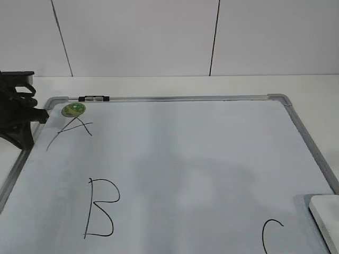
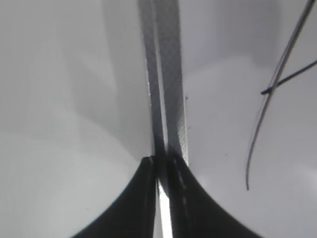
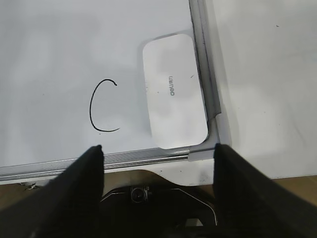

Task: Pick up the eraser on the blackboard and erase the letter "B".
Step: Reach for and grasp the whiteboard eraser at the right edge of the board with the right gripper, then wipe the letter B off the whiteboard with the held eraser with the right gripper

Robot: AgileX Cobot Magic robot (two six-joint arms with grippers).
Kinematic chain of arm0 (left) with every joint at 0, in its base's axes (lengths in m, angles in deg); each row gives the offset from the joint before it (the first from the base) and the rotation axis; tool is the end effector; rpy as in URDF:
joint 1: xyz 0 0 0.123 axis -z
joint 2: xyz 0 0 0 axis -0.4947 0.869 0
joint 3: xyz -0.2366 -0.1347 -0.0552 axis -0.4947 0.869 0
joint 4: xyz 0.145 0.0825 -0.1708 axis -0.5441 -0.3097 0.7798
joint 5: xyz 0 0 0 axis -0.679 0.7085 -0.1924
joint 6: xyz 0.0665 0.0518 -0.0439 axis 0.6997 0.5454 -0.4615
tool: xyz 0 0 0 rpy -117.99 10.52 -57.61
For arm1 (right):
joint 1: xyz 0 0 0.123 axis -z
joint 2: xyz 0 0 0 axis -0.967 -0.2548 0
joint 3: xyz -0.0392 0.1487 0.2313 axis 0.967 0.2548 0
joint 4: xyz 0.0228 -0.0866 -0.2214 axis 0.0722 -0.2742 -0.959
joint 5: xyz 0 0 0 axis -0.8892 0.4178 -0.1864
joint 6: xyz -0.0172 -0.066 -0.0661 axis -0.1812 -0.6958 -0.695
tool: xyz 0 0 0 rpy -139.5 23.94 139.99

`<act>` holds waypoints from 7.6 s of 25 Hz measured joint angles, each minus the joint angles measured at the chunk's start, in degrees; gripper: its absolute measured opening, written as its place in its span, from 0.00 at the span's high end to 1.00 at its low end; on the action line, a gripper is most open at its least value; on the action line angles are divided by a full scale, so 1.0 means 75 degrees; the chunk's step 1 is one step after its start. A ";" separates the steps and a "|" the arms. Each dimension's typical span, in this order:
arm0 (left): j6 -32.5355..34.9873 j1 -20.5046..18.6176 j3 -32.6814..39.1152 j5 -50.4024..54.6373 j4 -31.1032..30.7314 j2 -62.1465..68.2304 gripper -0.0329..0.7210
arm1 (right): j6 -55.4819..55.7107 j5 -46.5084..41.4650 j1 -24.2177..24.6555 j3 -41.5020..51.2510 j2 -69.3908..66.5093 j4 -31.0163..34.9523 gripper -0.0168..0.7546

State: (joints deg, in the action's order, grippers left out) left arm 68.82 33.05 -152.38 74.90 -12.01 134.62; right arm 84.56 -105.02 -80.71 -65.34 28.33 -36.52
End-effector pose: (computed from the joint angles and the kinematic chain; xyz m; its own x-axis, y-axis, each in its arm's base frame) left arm 0.3722 -0.0297 0.1496 -0.9927 0.0495 -0.1096 0.0584 0.9951 -0.0795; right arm 0.0270 0.0098 0.2820 -0.7982 0.1873 -0.5725 0.0712 0.9731 0.2191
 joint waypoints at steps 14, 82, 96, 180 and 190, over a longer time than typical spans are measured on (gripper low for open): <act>-0.0153 0.0000 0.0000 0.0017 0.0042 0.0000 0.93 | 0.0000 0.0000 0.0000 0.0000 -0.0380 0.0019 0.27; -0.0153 0.0000 0.0000 0.0046 0.0061 0.0000 0.93 | -0.1549 0.2341 0.0000 -0.0790 -0.8767 -0.0013 0.22; -0.0153 0.0000 0.0000 0.0046 0.0061 0.0000 0.93 | -0.1566 0.2299 0.0000 -0.0803 -0.8767 0.0051 0.28; -0.0153 -0.0041 -0.0029 0.0172 0.0275 0.0016 0.93 | -0.0533 0.0262 -0.5438 -0.9740 -1.4674 -0.0418 0.29; -0.0153 -0.0041 -0.0029 0.0172 0.0339 0.0016 0.93 | -0.0502 0.0277 -0.4717 -0.9754 -1.4674 -0.0421 0.29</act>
State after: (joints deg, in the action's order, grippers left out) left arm 67.67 32.74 -152.60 76.19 -9.46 134.74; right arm 80.79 -102.94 -116.09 -138.49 -81.72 -39.68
